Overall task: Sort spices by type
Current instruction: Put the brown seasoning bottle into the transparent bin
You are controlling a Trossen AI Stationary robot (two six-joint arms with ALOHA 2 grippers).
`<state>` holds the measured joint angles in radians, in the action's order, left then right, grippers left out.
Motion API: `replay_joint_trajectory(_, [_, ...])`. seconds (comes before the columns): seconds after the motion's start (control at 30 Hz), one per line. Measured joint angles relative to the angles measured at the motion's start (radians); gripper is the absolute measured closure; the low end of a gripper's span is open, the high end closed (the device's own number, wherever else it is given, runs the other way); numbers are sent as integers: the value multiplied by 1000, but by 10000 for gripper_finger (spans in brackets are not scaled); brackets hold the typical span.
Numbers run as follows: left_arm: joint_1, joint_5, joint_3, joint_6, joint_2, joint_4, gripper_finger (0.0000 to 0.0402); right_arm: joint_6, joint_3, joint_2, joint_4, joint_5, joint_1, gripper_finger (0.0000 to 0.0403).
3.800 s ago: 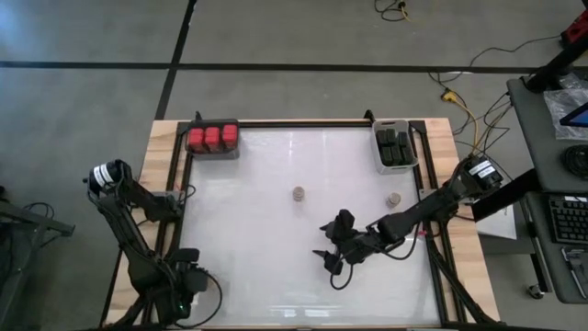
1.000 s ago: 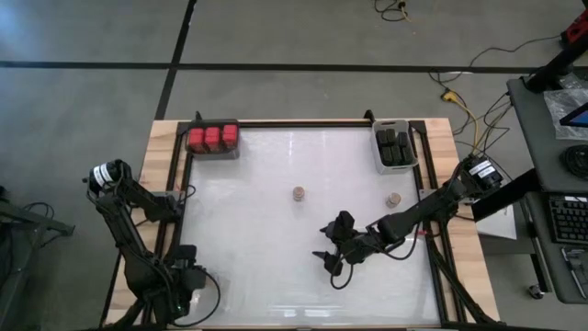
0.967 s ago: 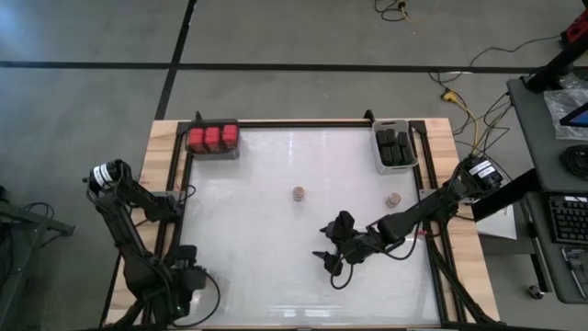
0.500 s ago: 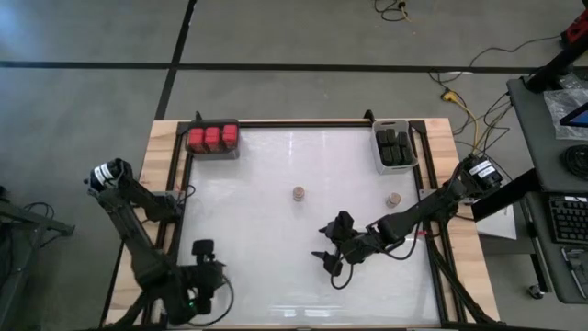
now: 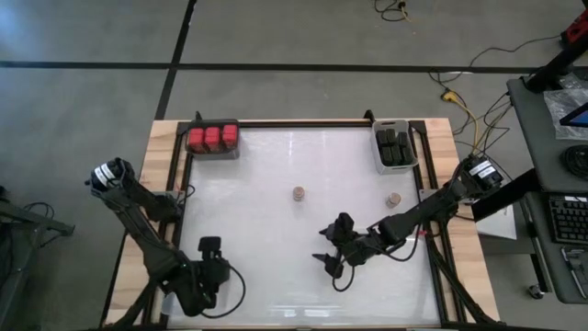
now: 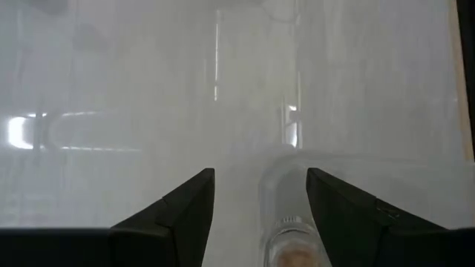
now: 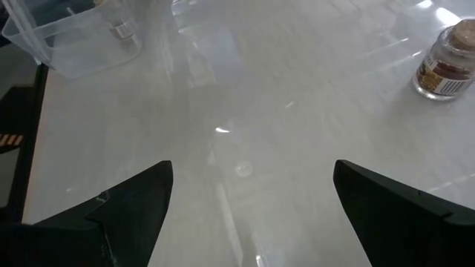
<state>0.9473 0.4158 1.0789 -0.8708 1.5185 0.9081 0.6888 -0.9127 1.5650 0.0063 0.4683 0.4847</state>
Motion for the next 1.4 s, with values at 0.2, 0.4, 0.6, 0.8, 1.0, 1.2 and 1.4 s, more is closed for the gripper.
replay_joint_trajectory(0.2, [-20,1,-38,1,0,-28,204,-5,0,0,0,0,0,39])
replay_joint_trajectory(0.4, [-36,2,-69,13,0,-48,204,-8,0,0,0,1,0,39])
replay_joint_trajectory(0.6, [-45,20,-83,10,0,-44,204,-8,0,0,0,2,0,39])
replay_joint_trajectory(0.8, [-46,18,-83,4,0,-26,204,-53,0,0,3,8,-8,39])
replay_joint_trajectory(1.0, [-45,-77,-22,5,-19,55,204,-181,0,-1,-9,-4,-82,39])
replay_joint_trajectory(1.2, [-44,-25,141,19,-67,240,204,-396,0,-1,-9,-118,-218,39])
replay_joint_trajectory(1.4, [-52,226,195,33,-121,235,204,-579,4,31,-8,-146,-365,39])
